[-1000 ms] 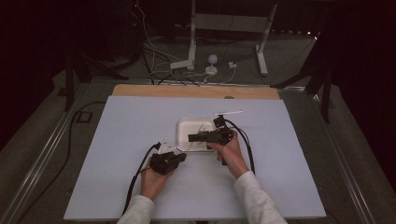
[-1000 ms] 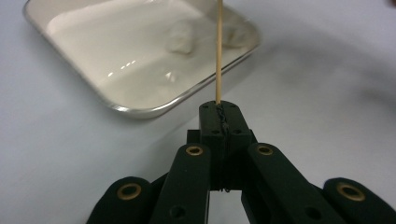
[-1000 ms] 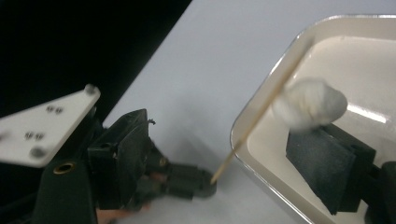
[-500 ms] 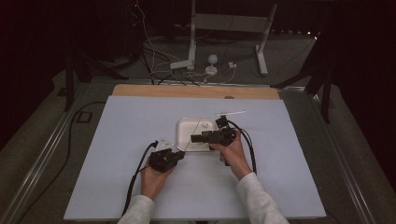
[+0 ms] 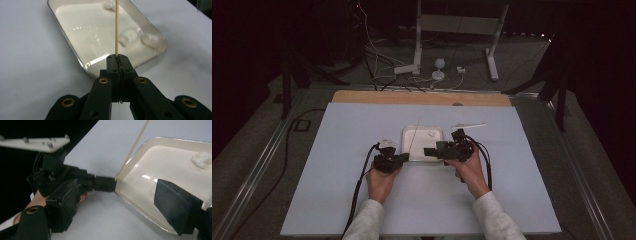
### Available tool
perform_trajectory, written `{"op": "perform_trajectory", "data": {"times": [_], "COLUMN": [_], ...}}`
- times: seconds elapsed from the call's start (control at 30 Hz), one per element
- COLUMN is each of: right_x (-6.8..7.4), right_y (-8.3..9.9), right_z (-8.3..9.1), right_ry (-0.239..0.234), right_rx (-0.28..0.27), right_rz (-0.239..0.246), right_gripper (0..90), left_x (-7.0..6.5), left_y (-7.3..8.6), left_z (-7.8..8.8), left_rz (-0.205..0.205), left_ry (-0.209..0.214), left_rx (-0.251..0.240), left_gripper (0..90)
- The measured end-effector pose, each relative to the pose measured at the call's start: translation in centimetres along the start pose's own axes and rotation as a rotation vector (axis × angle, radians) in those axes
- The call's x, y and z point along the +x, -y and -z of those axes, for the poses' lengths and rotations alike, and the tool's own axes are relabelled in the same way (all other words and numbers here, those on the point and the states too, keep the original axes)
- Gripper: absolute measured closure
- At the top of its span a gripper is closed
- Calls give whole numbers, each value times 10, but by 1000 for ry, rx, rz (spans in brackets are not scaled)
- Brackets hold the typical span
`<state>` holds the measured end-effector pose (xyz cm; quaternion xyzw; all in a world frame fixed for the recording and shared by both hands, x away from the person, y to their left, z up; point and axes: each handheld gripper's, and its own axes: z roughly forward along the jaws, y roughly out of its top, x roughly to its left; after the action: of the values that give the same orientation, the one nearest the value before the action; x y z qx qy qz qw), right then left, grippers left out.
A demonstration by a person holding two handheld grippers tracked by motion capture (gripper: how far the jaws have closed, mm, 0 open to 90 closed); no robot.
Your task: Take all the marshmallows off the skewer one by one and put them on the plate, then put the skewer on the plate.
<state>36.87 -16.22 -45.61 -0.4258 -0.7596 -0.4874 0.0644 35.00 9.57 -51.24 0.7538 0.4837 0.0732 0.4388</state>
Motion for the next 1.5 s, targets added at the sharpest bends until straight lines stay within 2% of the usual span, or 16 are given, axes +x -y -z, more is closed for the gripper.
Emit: {"op": "perform_trajectory", "data": {"times": [0.13, 0.4, 0.57, 0.7, 0.77, 0.87, 0.9, 0.97, 1.0, 1.03, 1.07, 1.17, 1.2, 1.33, 1.4, 1.5], "right_x": [-2, -2, -5, -7, -7, -6, -7, -6, -6, -6, -7, -11, -11, -17, -21, -23], "right_y": [5, 6, 4, 6, 8, 9, 8, 6, 4, 2, 1, -3, -4, -8, -8, -6], "right_z": [4, 11, 18, 22, 23, 21, 18, 10, 4, -3, -10, -32, -38, -55, -60, -61], "right_ry": [4, 14, 13, 18, 30, 45, 48, 62, 82, 80, 76, 76, 92, 132, 149, 177], "right_rx": [-10, -27, -47, -54, -51, -48, -51, -58, -49, -49, -47, -24, -18, -13, 4, 19], "right_rz": [2, 6, 1, -2, -1, 12, 10, 18, 29, 37, 39, 3, -1, -20, -28, -20], "right_gripper": [200, 200, 200, 200, 199, 206, 222, 336, 429, 545, 605, 720, 763, 850, 851, 822], "left_x": [-3, -5, -5, -6, -7, -9, -10, -12, -13, -14, -14, -14, -14, -13, -13, -11], "left_y": [-5, -10, -12, -12, -11, -11, -11, -12, -12, -12, -12, -12, -12, -12, -12, -12], "left_z": [-5, -16, -15, -16, -17, -16, -16, -14, -13, -12, -11, -11, -11, -8, -7, -4], "left_rz": [-1, 30, 49, 55, 60, 52, 51, 47, 42, 40, 37, 32, 29, 23, 22, 29], "left_ry": [-19, -36, -26, -34, -56, -52, -49, -30, -22, -13, -3, -1, -3, 5, 30, 33], "left_rx": [11, 46, 35, 52, 73, 66, 67, 62, 53, 45, 42, 40, 34, 16, 10, -2], "left_gripper": [900, 890, 748, 601, 561, 542, 532, 520, 516, 515, 513, 507, 506, 497, 479, 441]}}
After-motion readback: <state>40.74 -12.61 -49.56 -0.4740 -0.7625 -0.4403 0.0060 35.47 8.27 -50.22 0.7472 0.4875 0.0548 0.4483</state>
